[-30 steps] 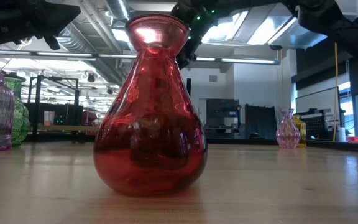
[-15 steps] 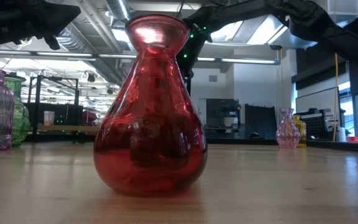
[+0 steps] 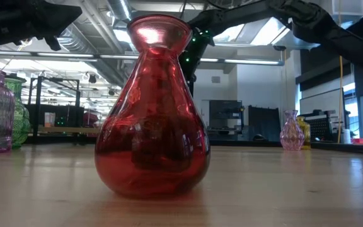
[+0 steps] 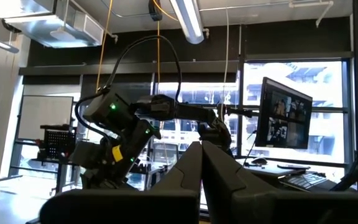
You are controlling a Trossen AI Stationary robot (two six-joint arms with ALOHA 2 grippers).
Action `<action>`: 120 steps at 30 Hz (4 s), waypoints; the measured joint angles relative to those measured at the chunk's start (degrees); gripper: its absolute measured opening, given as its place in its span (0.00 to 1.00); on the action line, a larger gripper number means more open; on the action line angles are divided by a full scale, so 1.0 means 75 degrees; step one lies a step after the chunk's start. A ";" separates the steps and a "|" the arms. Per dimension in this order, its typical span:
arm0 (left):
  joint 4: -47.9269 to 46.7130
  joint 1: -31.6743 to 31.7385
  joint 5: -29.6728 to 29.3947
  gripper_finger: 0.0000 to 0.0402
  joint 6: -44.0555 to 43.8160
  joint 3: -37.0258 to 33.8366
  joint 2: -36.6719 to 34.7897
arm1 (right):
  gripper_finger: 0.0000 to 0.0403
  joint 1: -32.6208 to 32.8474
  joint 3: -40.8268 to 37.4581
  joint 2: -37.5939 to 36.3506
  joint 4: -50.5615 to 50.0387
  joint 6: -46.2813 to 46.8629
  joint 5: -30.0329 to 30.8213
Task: Sort vases onto shelf
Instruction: Put the middle violet vase on the shelf, then put the top violet vase on the shelf aligned with the other violet vase
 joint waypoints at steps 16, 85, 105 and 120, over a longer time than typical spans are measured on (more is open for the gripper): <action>-0.0002 0.0002 0.0023 0.00 0.0000 0.0000 0.0000 | 0.05 0.0006 -0.0005 0.0140 -0.0098 0.0032 0.0160; -0.0145 -0.0003 0.0690 0.00 -0.0466 0.0005 0.0062 | 0.30 0.3014 0.0102 -0.1780 -0.1559 -0.0505 -0.0353; -0.1149 -0.0246 0.0662 0.00 -0.0682 0.1323 0.3013 | 0.30 0.3319 0.0094 -0.2975 -0.3531 0.0879 0.0154; -0.1236 -0.0309 0.0510 0.00 -0.0667 0.1323 0.3019 | 0.30 0.3292 -0.0686 -0.4580 -0.4607 0.2259 0.2157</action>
